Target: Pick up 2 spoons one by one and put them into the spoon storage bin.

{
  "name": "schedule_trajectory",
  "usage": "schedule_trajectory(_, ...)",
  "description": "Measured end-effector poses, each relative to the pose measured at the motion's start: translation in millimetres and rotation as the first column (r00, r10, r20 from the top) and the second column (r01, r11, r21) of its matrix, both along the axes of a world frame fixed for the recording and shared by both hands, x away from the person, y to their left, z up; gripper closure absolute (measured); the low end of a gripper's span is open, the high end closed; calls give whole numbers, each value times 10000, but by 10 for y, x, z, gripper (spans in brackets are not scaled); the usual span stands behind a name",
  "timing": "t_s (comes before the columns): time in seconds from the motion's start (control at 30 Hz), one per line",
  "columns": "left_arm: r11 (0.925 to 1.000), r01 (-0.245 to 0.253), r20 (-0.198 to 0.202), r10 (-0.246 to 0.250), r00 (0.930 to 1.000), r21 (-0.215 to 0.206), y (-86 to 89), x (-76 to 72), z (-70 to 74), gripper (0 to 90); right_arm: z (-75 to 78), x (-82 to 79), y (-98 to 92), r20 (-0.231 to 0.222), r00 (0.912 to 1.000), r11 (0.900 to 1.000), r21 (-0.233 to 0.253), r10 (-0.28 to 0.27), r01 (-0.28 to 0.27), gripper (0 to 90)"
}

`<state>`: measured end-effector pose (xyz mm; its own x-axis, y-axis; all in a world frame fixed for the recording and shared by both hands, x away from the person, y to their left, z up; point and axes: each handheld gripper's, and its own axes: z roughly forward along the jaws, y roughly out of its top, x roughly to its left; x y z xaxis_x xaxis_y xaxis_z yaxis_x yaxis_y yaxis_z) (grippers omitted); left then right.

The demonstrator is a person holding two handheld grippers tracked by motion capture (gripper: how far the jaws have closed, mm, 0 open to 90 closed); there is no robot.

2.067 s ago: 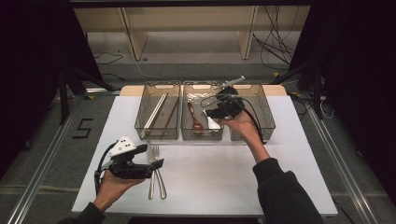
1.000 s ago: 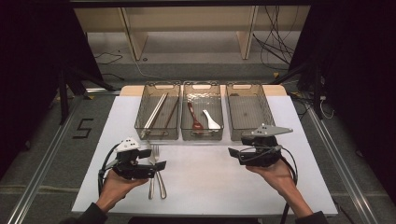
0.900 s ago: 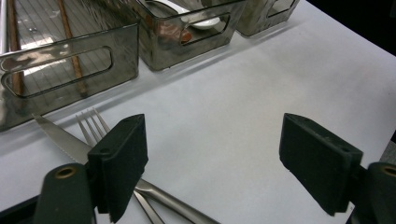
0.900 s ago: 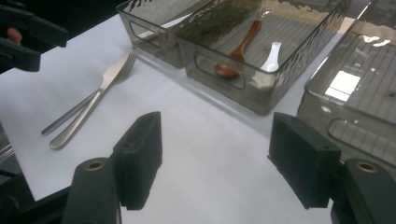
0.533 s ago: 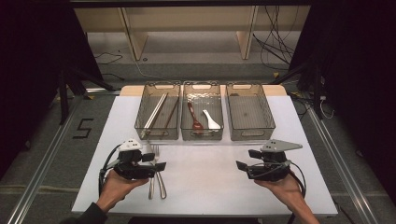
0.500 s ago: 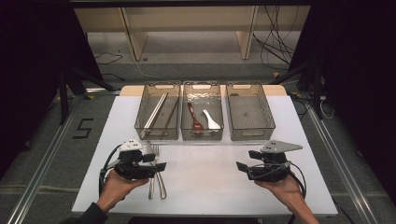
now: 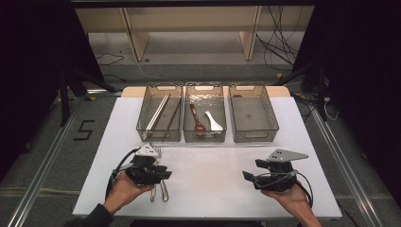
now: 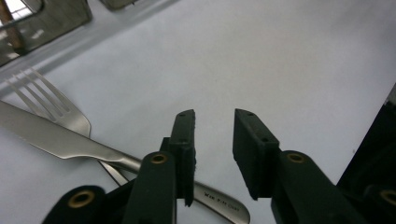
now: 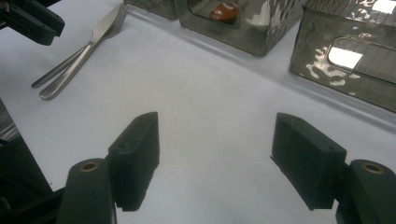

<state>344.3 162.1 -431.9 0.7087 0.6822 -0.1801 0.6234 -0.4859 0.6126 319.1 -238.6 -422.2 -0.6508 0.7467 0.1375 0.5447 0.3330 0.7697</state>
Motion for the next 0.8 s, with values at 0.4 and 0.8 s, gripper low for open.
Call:
schedule_trajectory(0.4, 9974, 306, -271, -289, 9992, 645, -26, 59, -121, 865, -22, -27, 7, -10, 10000, 9999, -135, 57, -57, 321)
schedule_trajectory(0.8, 9897, 742, -686, -661, 9954, 1225, -105, 78, -252, 890, -15, -57, 11, -22, 10000, 9999, -125, 88, -88, 316)
